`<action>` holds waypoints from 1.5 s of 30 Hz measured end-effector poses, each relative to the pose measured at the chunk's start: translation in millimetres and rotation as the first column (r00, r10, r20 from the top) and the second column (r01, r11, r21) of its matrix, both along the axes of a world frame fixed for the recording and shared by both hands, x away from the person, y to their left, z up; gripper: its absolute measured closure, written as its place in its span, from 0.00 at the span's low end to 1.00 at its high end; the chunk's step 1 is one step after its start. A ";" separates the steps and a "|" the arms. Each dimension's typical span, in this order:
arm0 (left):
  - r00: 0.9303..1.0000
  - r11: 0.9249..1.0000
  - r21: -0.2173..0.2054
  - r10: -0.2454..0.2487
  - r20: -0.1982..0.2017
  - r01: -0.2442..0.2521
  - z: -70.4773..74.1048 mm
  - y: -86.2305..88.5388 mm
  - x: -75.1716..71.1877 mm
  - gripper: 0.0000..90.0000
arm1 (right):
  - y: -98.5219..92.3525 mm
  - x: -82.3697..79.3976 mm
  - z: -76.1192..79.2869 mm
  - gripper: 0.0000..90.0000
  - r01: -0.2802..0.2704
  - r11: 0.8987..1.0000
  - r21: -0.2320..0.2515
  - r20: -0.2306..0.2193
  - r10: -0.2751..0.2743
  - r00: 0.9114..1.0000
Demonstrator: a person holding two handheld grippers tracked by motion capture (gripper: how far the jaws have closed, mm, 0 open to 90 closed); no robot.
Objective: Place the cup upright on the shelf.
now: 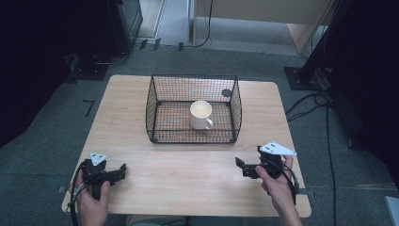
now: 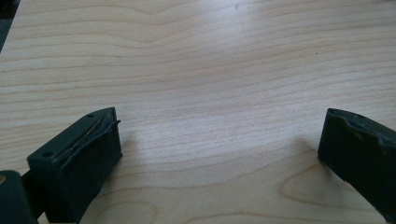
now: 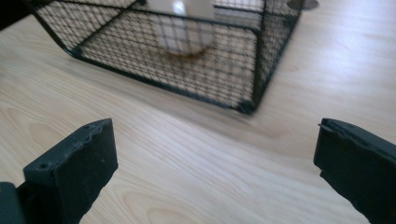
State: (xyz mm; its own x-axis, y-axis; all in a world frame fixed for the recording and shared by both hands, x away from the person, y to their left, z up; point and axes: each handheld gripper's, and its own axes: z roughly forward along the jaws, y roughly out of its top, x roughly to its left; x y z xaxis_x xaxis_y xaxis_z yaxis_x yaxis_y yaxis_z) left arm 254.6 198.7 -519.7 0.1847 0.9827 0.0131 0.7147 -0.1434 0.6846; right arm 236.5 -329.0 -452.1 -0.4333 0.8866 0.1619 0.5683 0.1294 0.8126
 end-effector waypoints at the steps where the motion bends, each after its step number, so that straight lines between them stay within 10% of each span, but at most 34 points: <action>1: 1.000 1.000 0.000 0.000 0.000 0.000 0.0 0.0 0.0 0.00 | -4.1 -1.6 -3.6 0.00 0.010 1.000 -0.002 -0.003 -0.010 1.000; 14: 1.000 1.000 0.000 0.000 0.000 0.000 0.0 0.0 0.0 0.00 | -50.4 -19.8 -46.3 0.00 0.127 0.991 -0.045 -0.058 -0.130 0.990; 32: 1.000 1.000 0.000 0.000 0.001 0.000 -0.1 0.0 0.0 0.00 | -95.5 -38.5 -75.4 0.00 0.277 0.940 -0.198 -0.099 -0.300 0.949; 45: 1.000 1.000 -0.001 0.000 0.001 0.000 -0.1 -0.1 -0.1 0.00 | -100.7 -40.1 -75.6 0.00 0.267 0.943 -0.197 -0.101 -0.291 0.951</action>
